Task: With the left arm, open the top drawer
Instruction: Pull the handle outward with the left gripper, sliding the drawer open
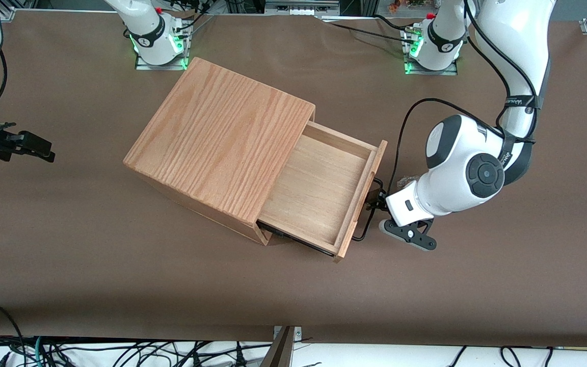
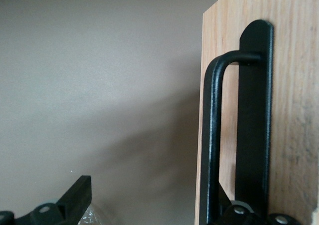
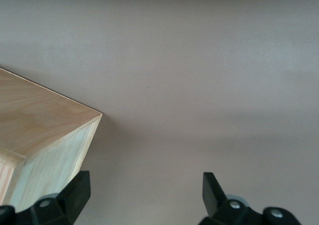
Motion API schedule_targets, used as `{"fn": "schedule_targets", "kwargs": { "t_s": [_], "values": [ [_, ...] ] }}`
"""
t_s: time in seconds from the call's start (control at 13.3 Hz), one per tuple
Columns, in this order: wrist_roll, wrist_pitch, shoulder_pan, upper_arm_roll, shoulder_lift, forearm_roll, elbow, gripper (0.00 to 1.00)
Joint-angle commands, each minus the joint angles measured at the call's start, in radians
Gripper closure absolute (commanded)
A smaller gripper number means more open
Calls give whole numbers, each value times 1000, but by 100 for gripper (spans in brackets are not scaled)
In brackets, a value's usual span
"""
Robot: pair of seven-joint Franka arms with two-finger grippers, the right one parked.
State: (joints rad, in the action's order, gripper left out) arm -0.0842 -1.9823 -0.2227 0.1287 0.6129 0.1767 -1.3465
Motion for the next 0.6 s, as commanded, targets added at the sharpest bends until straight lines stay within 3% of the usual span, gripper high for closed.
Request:
{"fn": "schedule_targets", "kwargs": {
  "t_s": [0.0, 0.53],
  "values": [
    [155, 58, -24, -20, -1, -86, 33, 0],
    [156, 195, 51, -11, -48, 274, 38, 0]
  ]
}}
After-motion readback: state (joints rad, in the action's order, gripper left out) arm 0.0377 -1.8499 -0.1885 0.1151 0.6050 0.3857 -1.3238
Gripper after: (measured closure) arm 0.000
